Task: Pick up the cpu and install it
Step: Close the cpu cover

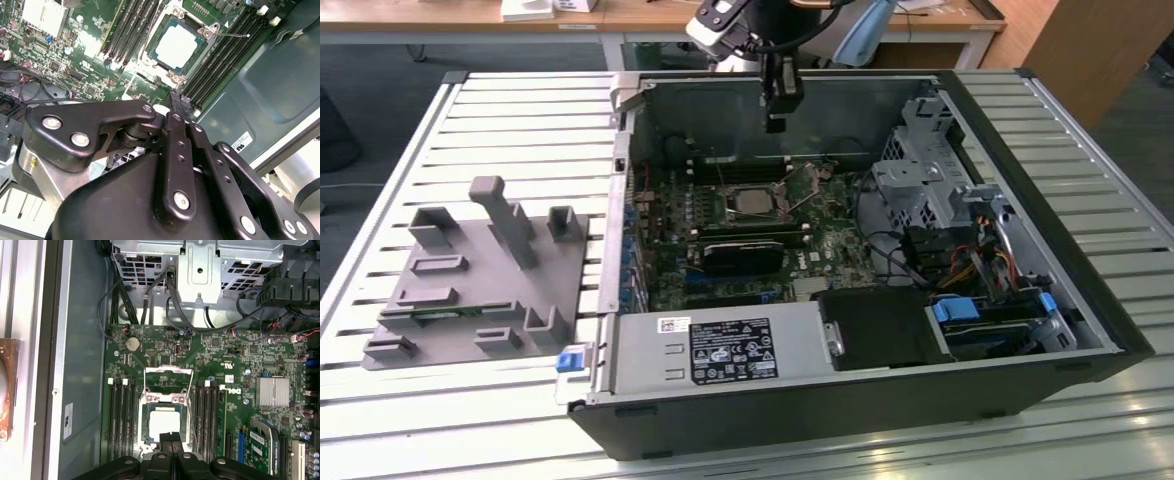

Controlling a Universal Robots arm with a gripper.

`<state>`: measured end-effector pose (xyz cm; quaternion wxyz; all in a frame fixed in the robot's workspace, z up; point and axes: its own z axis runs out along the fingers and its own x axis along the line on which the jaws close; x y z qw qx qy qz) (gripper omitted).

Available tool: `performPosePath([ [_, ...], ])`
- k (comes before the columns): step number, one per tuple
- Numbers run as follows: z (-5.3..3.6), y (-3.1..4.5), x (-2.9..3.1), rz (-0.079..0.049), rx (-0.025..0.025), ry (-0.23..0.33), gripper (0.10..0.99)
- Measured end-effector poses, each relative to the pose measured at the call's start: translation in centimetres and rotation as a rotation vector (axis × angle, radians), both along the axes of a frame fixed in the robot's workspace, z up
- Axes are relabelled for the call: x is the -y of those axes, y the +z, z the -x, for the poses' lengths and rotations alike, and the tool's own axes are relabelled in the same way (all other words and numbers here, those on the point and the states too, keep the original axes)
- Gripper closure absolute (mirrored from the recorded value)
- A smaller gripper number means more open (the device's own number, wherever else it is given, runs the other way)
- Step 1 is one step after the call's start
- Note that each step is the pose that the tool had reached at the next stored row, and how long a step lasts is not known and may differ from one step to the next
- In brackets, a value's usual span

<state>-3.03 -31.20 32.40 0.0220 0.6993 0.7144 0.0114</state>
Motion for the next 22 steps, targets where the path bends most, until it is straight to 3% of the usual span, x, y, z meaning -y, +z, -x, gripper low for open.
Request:
performPosePath([
  [22, -0.72, -0.25, 0.00, 0.000, -0.0002, 0.000, 0.980],
])
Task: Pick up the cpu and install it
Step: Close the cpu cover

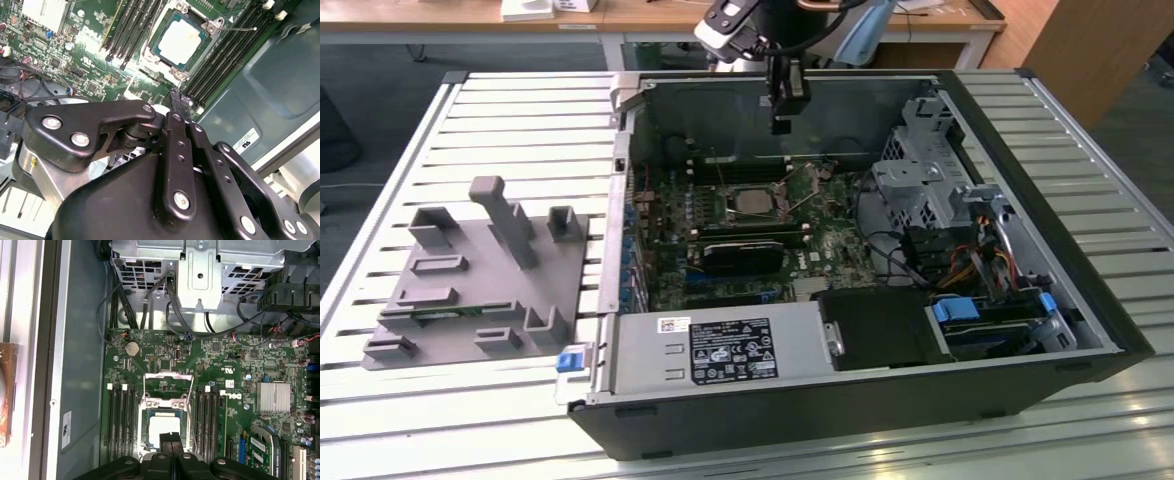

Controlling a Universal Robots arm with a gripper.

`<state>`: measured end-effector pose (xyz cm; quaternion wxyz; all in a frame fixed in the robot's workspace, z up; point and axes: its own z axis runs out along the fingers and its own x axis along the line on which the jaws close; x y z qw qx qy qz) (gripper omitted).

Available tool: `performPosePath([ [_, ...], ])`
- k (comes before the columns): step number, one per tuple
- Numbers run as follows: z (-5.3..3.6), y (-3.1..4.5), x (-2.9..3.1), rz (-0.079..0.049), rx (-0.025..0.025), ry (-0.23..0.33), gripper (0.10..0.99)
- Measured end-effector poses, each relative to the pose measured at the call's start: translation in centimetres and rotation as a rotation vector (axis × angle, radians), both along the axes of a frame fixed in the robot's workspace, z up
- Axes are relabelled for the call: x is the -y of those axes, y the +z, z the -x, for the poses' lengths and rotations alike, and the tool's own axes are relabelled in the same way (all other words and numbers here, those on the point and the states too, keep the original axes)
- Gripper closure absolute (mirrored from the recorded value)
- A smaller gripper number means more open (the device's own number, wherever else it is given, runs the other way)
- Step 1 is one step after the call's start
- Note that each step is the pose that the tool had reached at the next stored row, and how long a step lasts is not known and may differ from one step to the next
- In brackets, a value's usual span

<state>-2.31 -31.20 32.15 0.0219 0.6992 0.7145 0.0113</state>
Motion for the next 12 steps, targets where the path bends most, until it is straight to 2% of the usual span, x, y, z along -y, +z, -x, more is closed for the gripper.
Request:
performPosePath([
  [5, -0.30, -0.14, 0.00, 0.000, -0.0020, 0.000, 0.980],
  [12, -0.83, -0.81, 0.00, 0.000, -0.0152, 0.000, 0.980],
])
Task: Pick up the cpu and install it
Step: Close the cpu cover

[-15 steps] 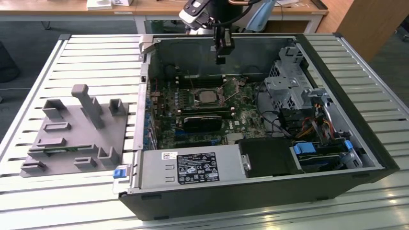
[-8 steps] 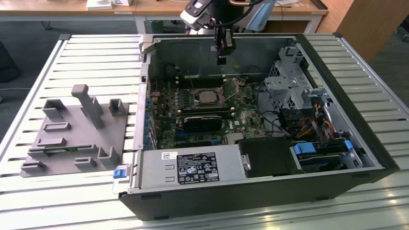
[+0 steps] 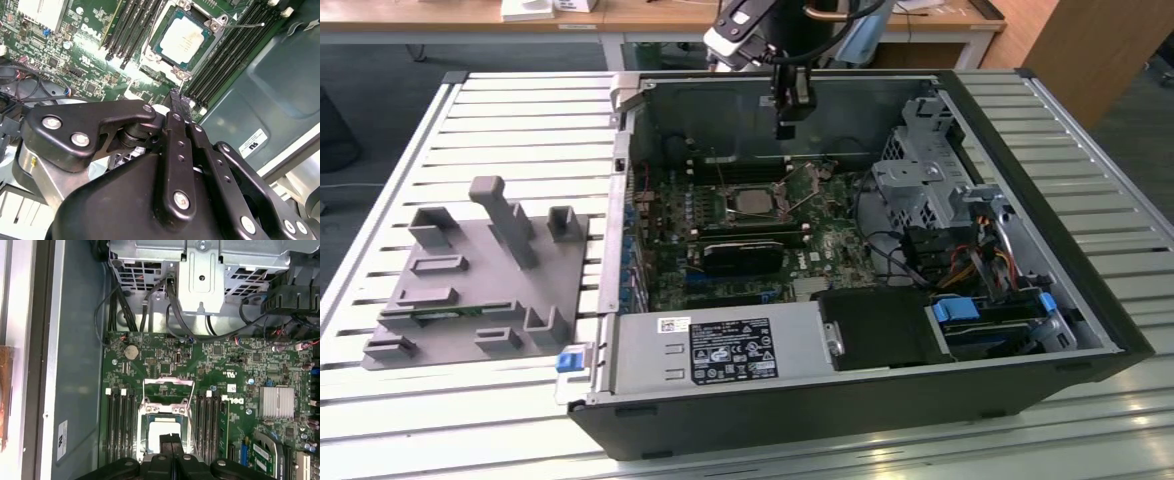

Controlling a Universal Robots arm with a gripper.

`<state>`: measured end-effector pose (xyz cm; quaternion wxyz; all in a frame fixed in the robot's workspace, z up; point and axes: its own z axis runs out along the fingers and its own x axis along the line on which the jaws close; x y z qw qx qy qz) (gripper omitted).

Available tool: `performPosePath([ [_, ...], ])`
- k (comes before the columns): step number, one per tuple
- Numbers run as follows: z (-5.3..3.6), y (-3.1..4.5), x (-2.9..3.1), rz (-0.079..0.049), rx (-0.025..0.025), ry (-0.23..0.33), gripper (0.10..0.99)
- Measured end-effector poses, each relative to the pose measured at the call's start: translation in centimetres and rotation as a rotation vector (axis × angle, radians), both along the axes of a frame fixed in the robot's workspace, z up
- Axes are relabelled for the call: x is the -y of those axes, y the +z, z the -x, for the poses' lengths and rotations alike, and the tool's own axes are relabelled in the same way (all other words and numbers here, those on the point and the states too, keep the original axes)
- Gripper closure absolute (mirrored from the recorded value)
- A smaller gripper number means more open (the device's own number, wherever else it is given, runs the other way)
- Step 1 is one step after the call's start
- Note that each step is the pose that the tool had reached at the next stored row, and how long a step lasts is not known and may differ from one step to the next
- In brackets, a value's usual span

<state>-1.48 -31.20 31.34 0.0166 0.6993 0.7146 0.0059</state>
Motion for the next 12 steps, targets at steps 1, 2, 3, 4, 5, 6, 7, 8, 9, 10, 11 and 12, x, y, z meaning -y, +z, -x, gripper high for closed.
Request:
performPosePath([
  [1, 0.00, -0.09, 0.00, 0.000, -0.0006, 0.000, 0.980],
  [2, 0.00, -0.21, 0.00, 0.000, -0.0007, 0.000, 0.980],
  [3, 0.00, -0.28, 0.00, 0.000, -0.0008, 0.000, 0.980],
  [4, -0.01, -0.33, -0.01, 0.001, -0.0008, 0.000, 0.980],
  [5, -0.01, -0.37, -0.01, 0.003, -0.0009, 0.000, 0.980],
  [6, -0.04, -0.42, -0.01, 0.003, -0.0009, 0.000, 0.980],
  [7, -0.17, -0.46, 0.00, 0.003, -0.0008, 0.000, 0.980],
  [8, -0.34, -0.52, 0.00, 0.003, -0.0008, 0.000, 0.980],
  [9, -0.52, -0.58, 0.00, 0.003, -0.0008, 0.000, 0.980],
  [10, -0.65, -0.65, 0.00, 0.003, -0.0007, 0.000, 0.980],
  [11, -0.70, -0.74, 0.00, 0.003, -0.0007, 0.000, 0.980],
  [12, -0.70, -0.87, 0.00, 0.003, -0.0007, 0.000, 0.980],
])
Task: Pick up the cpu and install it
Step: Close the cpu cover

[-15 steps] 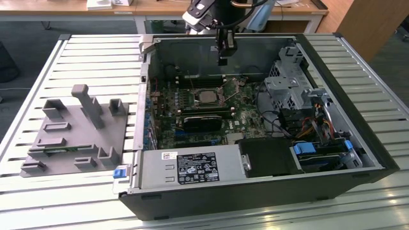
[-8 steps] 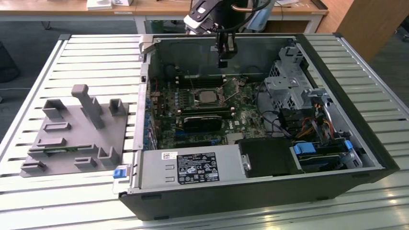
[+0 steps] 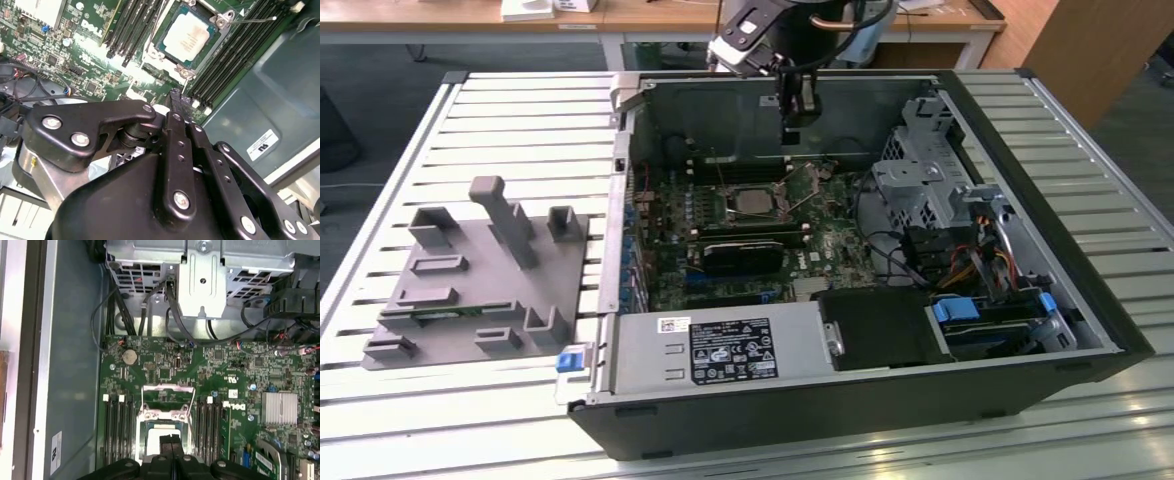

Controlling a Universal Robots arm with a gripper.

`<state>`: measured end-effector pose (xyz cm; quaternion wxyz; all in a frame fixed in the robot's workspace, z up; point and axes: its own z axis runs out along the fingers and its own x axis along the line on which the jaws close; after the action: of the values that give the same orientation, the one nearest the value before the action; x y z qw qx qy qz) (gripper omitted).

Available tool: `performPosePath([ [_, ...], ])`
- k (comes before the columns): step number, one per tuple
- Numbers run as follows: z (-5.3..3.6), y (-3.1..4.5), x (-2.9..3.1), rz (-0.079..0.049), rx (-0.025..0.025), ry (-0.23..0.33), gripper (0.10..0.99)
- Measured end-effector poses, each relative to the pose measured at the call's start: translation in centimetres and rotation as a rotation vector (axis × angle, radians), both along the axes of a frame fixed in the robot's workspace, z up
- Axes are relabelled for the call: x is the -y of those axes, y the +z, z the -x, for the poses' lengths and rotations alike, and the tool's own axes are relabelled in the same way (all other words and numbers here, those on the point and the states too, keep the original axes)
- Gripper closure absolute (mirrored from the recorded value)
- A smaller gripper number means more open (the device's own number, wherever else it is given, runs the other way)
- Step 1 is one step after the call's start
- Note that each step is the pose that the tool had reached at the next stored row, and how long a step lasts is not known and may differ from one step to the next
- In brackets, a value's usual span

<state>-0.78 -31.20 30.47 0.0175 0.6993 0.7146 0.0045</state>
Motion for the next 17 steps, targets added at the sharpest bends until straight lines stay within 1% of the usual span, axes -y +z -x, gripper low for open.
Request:
performPosePath([
  [4, -0.08, -0.74, 0.00, 0.000, 0.0000, 0.000, 0.980],
  [5, -1.22, -1.96, 0.00, 0.000, 0.0001, 0.000, 0.980],
  [10, -1.25, -1.96, 0.00, 0.000, 0.0000, 0.000, 0.980],
  [14, -1.71, -1.96, 0.00, 0.000, 0.0000, 0.000, 0.980],
  [15, -3.32, -1.97, -0.01, 0.000, 0.0000, 0.000, 0.980],
  [17, -3.63, -1.97, -0.01, 0.000, 0.0001, 0.000, 0.980],
])
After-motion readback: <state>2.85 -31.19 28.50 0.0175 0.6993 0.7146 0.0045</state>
